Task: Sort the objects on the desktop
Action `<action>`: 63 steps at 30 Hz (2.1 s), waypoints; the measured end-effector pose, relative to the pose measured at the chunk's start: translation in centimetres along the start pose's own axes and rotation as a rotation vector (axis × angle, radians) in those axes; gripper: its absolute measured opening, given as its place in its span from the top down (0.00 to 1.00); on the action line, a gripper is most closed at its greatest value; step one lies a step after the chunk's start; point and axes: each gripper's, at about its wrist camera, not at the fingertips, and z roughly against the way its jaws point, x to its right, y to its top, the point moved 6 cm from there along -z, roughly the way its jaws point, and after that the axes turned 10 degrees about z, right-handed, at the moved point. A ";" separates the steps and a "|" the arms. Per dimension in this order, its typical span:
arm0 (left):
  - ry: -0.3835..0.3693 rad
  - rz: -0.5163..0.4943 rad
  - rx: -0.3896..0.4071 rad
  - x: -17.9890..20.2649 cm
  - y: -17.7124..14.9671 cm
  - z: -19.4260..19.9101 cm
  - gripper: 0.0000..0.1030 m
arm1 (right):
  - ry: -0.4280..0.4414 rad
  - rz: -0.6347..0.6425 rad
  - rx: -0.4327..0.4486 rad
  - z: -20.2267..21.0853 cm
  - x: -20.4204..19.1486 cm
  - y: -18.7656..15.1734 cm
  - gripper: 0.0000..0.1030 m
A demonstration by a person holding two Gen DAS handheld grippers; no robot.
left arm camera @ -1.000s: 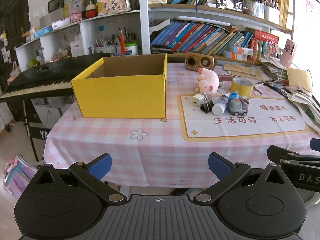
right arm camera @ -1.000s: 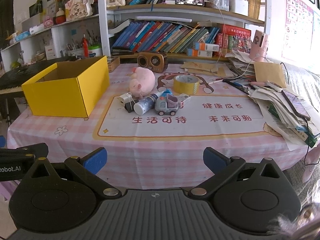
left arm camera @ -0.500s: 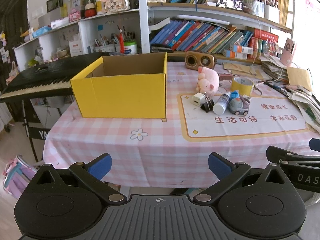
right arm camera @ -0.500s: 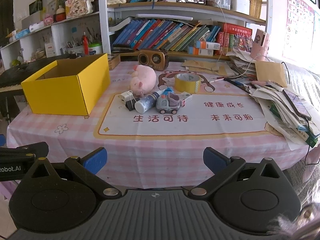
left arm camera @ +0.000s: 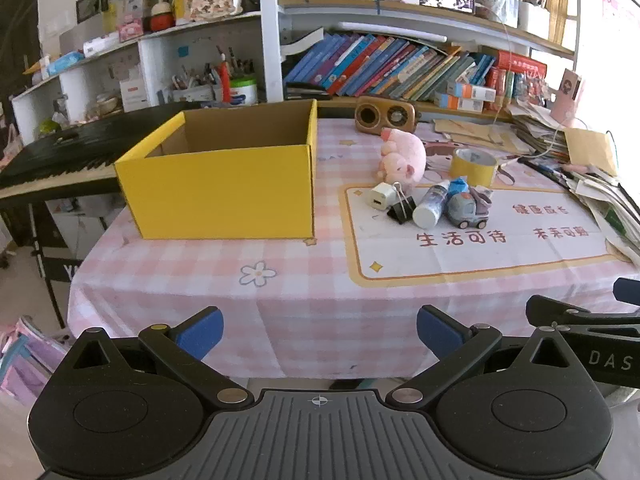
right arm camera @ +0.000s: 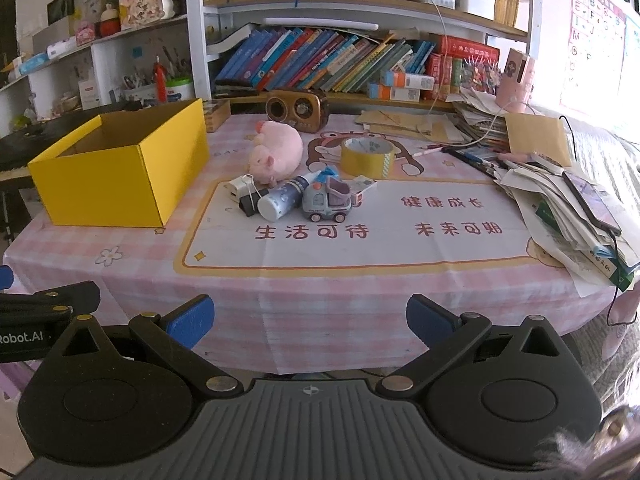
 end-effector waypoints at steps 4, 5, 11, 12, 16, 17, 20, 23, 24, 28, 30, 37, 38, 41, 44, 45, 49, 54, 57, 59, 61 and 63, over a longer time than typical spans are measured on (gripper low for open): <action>-0.001 -0.004 -0.004 0.6 0.3 -0.7 0.00 | 0.001 -0.002 -0.009 -0.6 0.5 0.1 0.00; -0.003 -0.005 -0.007 0.7 0.4 -1.0 0.00 | -0.001 -0.004 -0.011 -0.7 0.6 0.1 0.00; -0.022 -0.018 -0.018 1.9 0.7 -2.1 0.00 | -0.005 -0.030 -0.026 -1.8 1.8 0.2 0.00; -0.027 -0.021 -0.021 2.2 0.7 -2.3 0.00 | -0.001 -0.034 -0.028 -2.1 2.0 0.3 0.00; -0.041 -0.028 -0.029 3.0 1.2 -3.2 0.00 | 0.003 -0.034 -0.031 -3.0 2.7 0.8 0.00; -0.043 -0.030 -0.031 3.2 1.3 -3.5 0.00 | 0.003 -0.035 -0.033 -3.3 2.9 0.9 0.00; -0.048 -0.038 -0.038 4.1 1.7 -4.3 0.00 | 0.003 -0.038 -0.042 -4.2 3.6 1.3 0.00; -0.050 -0.040 -0.041 4.8 2.2 -5.1 0.00 | 0.001 -0.039 -0.051 -5.2 4.3 1.9 0.00; -0.049 -0.038 -0.043 4.9 2.4 -5.4 0.00 | 0.002 -0.037 -0.054 -5.6 4.5 2.0 0.00; -0.045 -0.027 -0.052 5.6 3.0 -6.6 0.00 | 0.014 -0.028 -0.064 -6.9 5.4 2.7 0.00; -0.044 -0.022 -0.055 6.1 3.3 -7.2 0.00 | 0.018 -0.025 -0.066 -7.6 5.9 3.1 0.00; -0.037 -0.013 -0.061 7.7 4.2 -8.6 0.00 | 0.039 -0.012 -0.079 -9.7 7.5 4.2 0.00; -0.035 -0.013 -0.062 8.0 4.2 -8.7 0.00 | 0.042 -0.011 -0.081 -10.0 7.8 4.3 0.00; -0.023 -0.011 -0.063 8.5 4.6 -9.2 0.00 | 0.057 -0.008 -0.093 -11.0 8.3 4.7 0.00; -0.004 -0.002 -0.066 8.8 4.9 -9.7 0.00 | 0.079 -0.001 -0.098 -12.0 8.8 5.1 0.00; 0.002 0.001 -0.068 8.9 5.0 -9.9 0.00 | 0.087 0.001 -0.099 -12.4 8.9 5.2 0.00; 0.022 0.008 -0.075 9.4 5.3 -10.5 0.00 | 0.115 0.010 -0.108 -13.8 9.3 5.7 0.00; 0.049 0.013 -0.078 9.8 5.8 -11.2 0.00 | 0.151 0.020 -0.126 -15.7 9.6 6.3 0.02; 0.068 0.022 -0.082 9.8 6.0 -11.7 0.00 | 0.173 0.037 -0.130 -16.8 9.5 6.6 0.04; 0.077 0.026 -0.087 9.9 6.1 -12.0 0.00 | 0.193 0.049 -0.130 -17.5 9.3 6.9 0.06; 0.087 0.028 -0.090 10.0 6.2 -12.2 0.00 | 0.209 0.060 -0.134 -18.2 9.2 7.1 0.06; 0.096 0.027 -0.092 10.0 6.3 -12.4 0.00 | 0.228 0.071 -0.139 -18.9 9.0 7.2 0.06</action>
